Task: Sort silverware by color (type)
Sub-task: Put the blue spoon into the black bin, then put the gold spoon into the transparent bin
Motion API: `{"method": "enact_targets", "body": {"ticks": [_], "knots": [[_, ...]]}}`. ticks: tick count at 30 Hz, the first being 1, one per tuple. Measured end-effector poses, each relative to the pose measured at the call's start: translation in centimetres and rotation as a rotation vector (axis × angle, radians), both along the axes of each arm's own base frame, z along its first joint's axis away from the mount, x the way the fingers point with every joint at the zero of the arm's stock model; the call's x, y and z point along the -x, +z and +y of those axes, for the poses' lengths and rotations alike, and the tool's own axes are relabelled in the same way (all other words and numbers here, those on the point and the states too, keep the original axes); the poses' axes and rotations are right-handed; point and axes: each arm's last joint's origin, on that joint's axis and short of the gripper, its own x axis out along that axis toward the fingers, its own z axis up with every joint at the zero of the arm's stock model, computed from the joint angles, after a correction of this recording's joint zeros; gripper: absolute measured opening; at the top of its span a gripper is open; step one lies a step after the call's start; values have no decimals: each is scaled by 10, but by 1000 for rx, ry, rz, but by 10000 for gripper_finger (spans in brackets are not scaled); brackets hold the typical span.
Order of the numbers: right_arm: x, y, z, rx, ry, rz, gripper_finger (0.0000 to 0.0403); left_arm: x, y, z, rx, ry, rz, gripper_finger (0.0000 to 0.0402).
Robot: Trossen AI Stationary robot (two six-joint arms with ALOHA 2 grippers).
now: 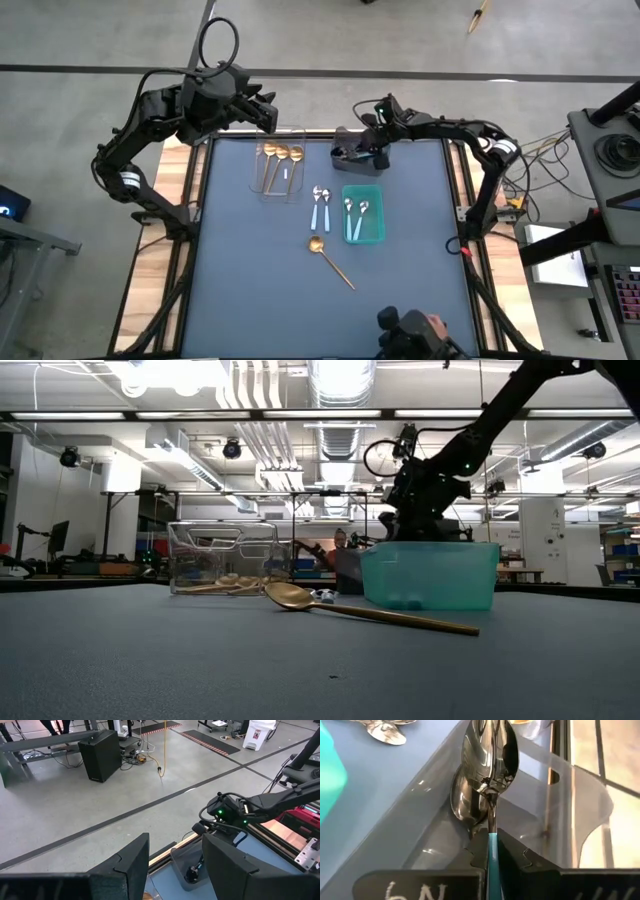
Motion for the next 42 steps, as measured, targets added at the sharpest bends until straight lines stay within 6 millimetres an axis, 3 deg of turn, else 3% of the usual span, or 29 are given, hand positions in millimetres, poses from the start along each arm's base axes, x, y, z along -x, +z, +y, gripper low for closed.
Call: {"method": "enact_targets", "body": {"ticks": [22, 33, 38, 42], "knots": [[7, -7, -8, -50, -63, 13, 14, 0, 0, 0, 0, 0, 0, 165], [6, -5, -10, -45, -75, 14, 80, 0, 0, 0, 4, 3, -5, 165], [4, 6, -15, -64, -145, 3, 94, 0, 0, 0, 5, 2, -5, 165], [5, 30, -13, -93, -177, -15, 95, 1, -1, -1, 9, -1, 9, 165]]}}
